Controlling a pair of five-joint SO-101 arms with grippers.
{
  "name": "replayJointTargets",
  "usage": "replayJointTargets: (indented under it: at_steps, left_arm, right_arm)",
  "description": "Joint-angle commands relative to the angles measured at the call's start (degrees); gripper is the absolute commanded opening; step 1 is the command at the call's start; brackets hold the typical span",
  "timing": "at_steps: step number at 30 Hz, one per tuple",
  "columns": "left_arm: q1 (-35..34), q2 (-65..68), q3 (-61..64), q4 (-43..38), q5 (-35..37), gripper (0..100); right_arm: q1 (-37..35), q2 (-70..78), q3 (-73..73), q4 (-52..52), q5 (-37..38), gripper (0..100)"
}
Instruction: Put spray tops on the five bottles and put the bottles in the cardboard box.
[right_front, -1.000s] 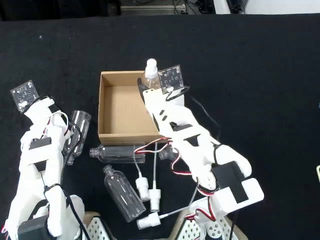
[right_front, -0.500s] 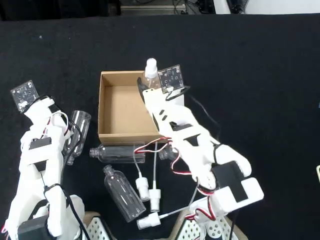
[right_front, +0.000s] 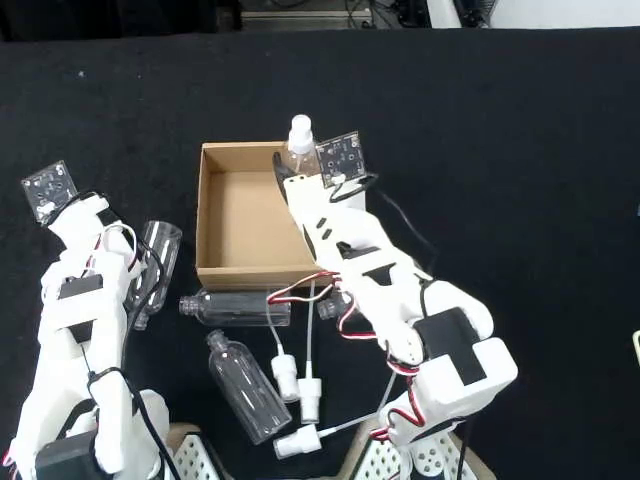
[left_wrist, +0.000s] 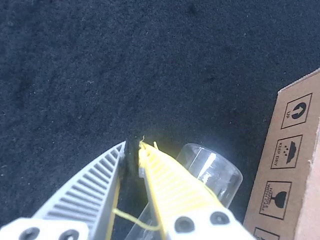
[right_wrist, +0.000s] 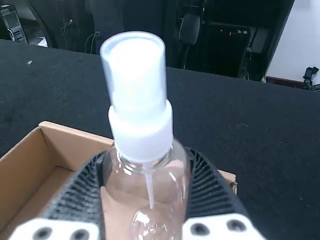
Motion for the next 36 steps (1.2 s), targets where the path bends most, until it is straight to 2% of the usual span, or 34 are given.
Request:
replayJointTargets:
  at_steps: [1,5,23,30,36]
  left_arm:
    - [0.48,-0.44,-0.22,-1.05,0.09,3]
    - [0.48,-0.44,-0.22,-1.05,0.09,3]
    - [0.4,-0.44,-0.22,-1.05,0.09,3]
    - [0.4,-0.44,-0.22,-1.05,0.09,3]
    - [0.4,-0.44,-0.22,-1.05,0.09,3]
  right_arm:
    - [0.53,-0.4,-1.36,-1.58,0.09,13.6]
    - [0.53,-0.31,-1.36,-1.58,0.09,22.4]
    - [0.79,-0.84,-0.84,-2.02,0.09,23.0]
    - [0.53,-5.41,1.19,-1.49,0.0,39.0]
    - [0.53,-13.14,4.0,-1.58,0.0,35.4]
